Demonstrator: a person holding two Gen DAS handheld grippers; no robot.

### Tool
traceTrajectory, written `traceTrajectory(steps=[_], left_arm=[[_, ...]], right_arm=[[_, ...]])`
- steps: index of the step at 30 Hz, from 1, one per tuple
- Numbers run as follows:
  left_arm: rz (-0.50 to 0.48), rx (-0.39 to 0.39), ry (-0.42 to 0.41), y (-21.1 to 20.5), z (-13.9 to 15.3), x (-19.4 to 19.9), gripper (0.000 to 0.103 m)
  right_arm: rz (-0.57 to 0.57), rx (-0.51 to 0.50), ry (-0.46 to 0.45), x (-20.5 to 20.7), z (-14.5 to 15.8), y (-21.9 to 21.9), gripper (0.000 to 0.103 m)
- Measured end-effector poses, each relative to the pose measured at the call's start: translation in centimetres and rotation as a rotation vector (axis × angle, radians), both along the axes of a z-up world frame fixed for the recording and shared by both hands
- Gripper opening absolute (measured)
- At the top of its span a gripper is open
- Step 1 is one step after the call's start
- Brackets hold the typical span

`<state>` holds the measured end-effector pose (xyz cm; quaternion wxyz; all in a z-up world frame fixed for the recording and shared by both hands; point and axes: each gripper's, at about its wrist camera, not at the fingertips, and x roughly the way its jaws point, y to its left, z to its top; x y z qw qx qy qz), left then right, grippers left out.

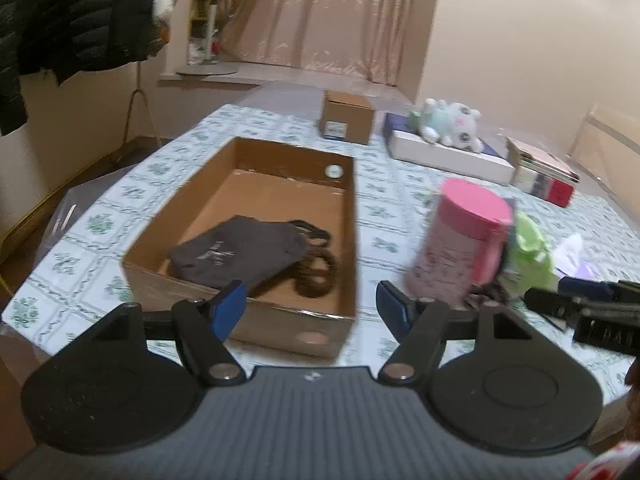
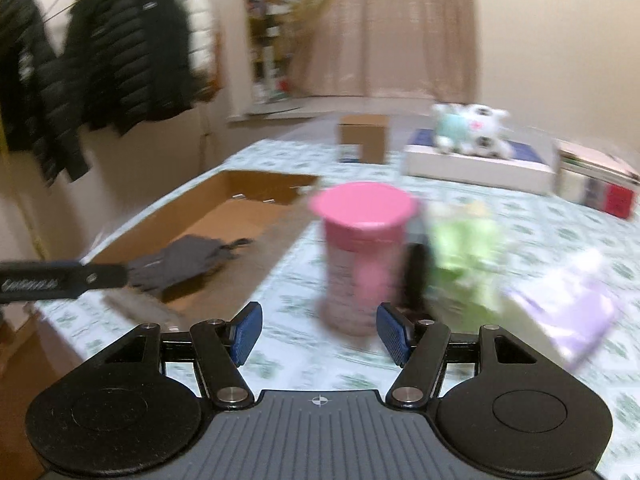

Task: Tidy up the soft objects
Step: 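Release the grey bag and hair tie into the cardboard tray with both grippers, then grasp the light green cloth with the right gripper and lift it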

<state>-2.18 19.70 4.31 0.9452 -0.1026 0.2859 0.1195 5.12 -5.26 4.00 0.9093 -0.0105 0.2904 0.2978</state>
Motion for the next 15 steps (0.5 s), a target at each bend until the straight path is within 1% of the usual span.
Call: traceTrajectory(steps=[3, 6, 12, 15], left_arm=[[-0.024, -0.004, -0.003, -2.1, 0.0, 0.2, 0.069], [-0.050, -0.003, -0.007, -4.0, 0.2, 0.5, 0.069], [-0.104, 0.003, 0.001, -7.3, 0.4, 1.7, 0.069], [-0.137, 0.022, 0.011, -8.8, 0.5, 2.4, 0.069]], right_arm=[[-0.064, 0.001, -0.006, 0.1, 0.3, -2.8, 0.063], [-0.101, 0.010, -0.003, 0.2, 0.5, -5.0, 0.063], [-0.136, 0.039, -0.012, 0.0, 1.0, -8.2, 0.063], [-0.151, 0.059, -0.008, 0.4, 1.0, -9.2, 0.063]])
